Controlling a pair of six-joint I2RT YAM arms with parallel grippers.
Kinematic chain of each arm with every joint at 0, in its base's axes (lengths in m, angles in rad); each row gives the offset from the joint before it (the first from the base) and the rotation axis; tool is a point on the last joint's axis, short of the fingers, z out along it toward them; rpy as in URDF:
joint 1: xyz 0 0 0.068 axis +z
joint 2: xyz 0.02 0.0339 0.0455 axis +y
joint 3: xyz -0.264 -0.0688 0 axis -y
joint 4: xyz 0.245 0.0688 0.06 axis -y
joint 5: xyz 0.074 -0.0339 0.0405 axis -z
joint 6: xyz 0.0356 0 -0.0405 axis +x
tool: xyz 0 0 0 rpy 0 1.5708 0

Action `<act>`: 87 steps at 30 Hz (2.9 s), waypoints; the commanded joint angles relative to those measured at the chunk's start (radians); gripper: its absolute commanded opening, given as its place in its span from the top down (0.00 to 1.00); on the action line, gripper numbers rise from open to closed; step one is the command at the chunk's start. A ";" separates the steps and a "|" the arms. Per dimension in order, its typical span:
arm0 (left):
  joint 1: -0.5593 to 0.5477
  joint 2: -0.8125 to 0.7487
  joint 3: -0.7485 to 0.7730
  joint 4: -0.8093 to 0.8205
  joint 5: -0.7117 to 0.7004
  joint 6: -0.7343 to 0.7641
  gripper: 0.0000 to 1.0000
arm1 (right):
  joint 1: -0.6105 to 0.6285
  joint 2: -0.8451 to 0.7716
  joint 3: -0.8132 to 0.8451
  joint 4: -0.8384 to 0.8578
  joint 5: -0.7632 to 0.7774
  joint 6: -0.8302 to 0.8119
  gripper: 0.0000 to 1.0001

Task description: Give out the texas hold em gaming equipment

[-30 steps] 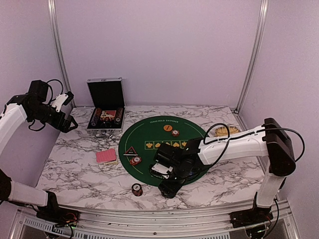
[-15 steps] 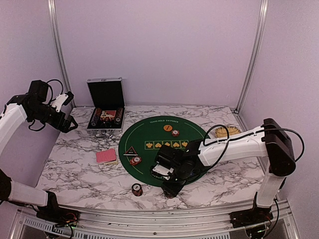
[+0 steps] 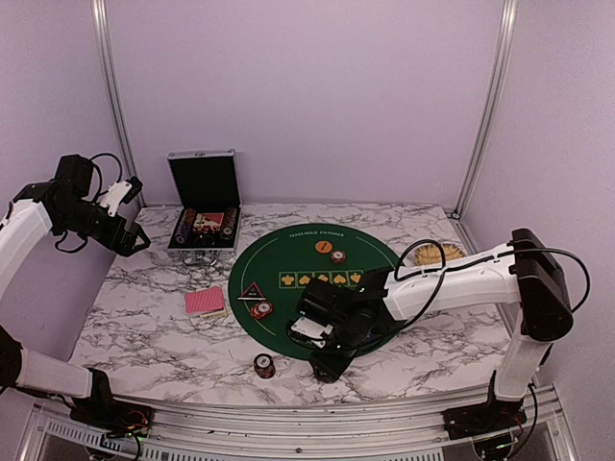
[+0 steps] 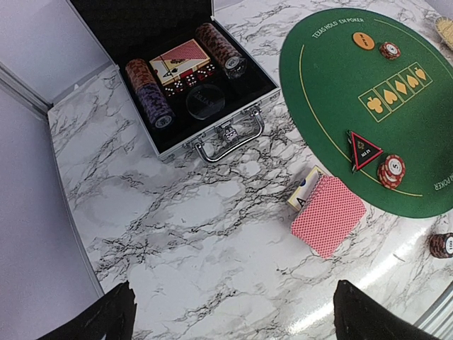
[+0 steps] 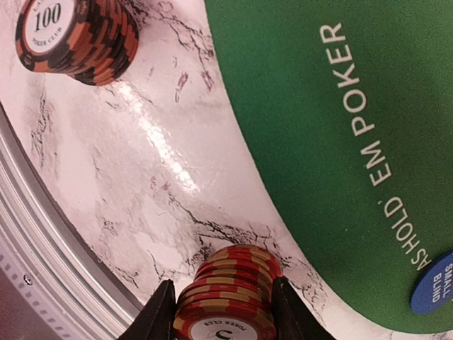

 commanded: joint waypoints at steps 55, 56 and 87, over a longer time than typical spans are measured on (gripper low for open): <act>-0.168 0.076 -0.104 -0.125 -0.029 0.158 0.01 | -0.262 0.057 -0.069 0.171 0.063 -0.020 0.69; -0.174 0.080 -0.107 -0.125 -0.029 0.155 0.01 | -0.262 0.056 -0.068 0.168 0.063 -0.019 0.64; -0.245 0.159 -0.128 -0.080 -0.059 0.160 0.01 | -0.088 0.048 0.347 0.030 0.068 -0.054 0.19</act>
